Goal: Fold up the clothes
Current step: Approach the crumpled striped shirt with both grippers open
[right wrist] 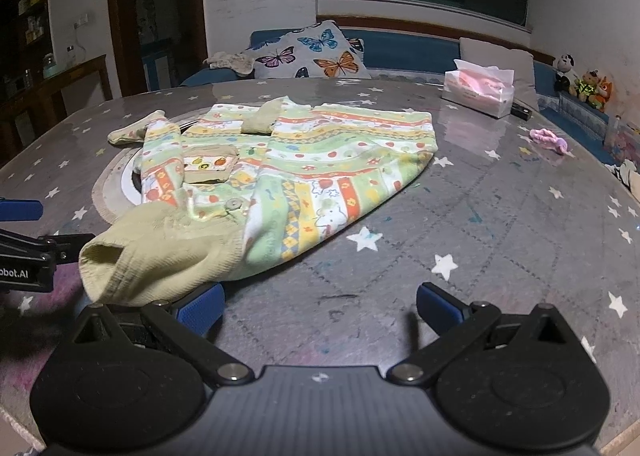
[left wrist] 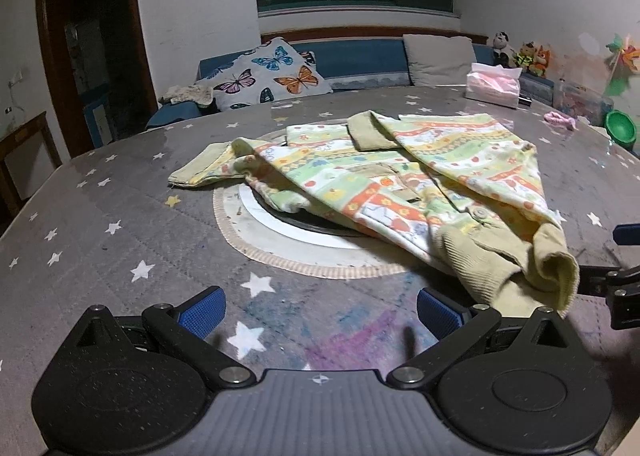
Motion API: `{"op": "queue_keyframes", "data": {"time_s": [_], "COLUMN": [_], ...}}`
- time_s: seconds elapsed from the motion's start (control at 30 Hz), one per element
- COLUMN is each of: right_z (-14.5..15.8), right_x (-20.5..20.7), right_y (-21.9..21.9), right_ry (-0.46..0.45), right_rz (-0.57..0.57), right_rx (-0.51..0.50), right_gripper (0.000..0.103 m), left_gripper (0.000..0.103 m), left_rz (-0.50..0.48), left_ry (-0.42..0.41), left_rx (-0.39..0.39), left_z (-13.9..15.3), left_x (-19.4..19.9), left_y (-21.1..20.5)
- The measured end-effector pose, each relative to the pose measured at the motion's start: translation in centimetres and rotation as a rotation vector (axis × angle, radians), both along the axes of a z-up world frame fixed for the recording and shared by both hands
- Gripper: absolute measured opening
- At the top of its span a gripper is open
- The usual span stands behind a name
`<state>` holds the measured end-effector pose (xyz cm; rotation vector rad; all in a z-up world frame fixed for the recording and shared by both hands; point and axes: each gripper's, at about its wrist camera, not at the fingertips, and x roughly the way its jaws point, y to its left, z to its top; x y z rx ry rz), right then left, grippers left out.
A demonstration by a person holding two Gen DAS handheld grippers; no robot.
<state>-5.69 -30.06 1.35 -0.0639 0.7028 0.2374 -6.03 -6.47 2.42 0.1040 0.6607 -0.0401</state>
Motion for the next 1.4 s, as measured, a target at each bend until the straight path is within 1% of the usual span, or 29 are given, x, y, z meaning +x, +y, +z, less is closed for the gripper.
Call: {"op": "queue_keyframes", "data": {"time_s": [0.5, 0.8, 1.4], "right_z": [-0.1, 0.0, 0.2], "right_x": [-1.2, -2.0, -3.2], "right_y": [0.3, 0.3, 0.9], "right_ry": [0.007, 0.006, -0.006], "right_rz": [0.020, 0.036, 0.060], "right_rx": [-0.002, -0.002, -0.006], "right_gripper": [0.103, 0.103, 0.103], "left_gripper": [0.103, 0.103, 0.103], "left_rz": [-0.034, -0.058, -0.074], "left_ry": [0.013, 0.026, 0.016], "left_rx": [0.036, 0.073, 0.079], "left_z": [0.1, 0.0, 0.2], "left_x": [-1.1, -1.8, -2.7], "left_y": [-1.4, -2.3, -2.9]}}
